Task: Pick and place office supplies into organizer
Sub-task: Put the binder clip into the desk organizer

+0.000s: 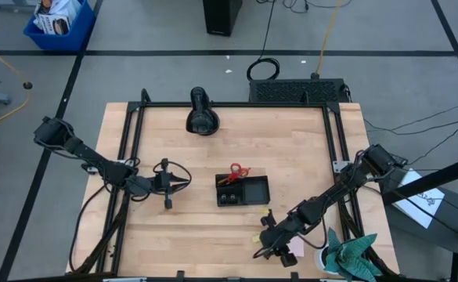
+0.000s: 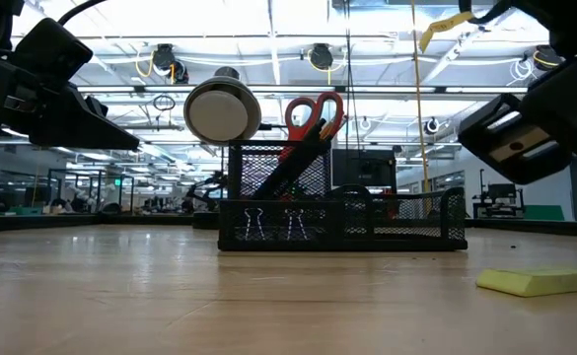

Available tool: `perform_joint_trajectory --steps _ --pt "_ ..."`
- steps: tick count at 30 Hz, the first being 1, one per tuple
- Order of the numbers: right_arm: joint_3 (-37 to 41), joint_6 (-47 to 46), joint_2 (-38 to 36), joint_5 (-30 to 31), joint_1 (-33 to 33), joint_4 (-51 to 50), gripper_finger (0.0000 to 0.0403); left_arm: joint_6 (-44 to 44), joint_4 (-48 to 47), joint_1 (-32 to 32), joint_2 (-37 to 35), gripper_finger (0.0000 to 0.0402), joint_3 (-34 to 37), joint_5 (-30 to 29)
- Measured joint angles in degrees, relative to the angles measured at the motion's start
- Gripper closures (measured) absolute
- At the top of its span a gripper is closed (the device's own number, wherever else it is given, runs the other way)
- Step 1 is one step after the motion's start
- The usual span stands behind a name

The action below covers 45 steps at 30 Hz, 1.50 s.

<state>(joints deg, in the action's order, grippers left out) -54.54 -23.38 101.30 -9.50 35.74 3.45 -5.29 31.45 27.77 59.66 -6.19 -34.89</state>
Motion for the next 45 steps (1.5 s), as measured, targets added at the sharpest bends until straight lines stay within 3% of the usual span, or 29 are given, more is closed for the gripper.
perform_joint_trajectory --steps 11,20,28,31,37,45 --pt "0.87 0.02 0.2 2.08 1.08 2.77 0.0312 0.01 0.0 0.0 0.0 0.0364 0.0 0.0" --pt "0.91 -0.04 4.38 0.42 1.51 5.37 0.0313 -0.01 -0.03 -0.01 0.02 0.0364 0.0 0.0" --pt "0.8 1.83 4.01 -0.23 1.4 5.81 0.0391 0.01 0.0 0.0 0.0 0.0364 0.0 -0.03" --pt "0.44 2.15 3.52 0.91 1.04 5.38 0.0393 -0.01 0.0 0.0 0.0 0.0364 0.0 -0.05" --pt "-4.68 8.27 2.56 7.65 -0.96 4.76 0.0401 0.03 0.02 0.0 0.0 0.0364 0.0 -0.09" --pt "-10.69 21.57 2.51 31.03 -6.31 5.3 0.0402 -0.27 0.01 0.0 0.0 0.0364 0.0 -0.11"
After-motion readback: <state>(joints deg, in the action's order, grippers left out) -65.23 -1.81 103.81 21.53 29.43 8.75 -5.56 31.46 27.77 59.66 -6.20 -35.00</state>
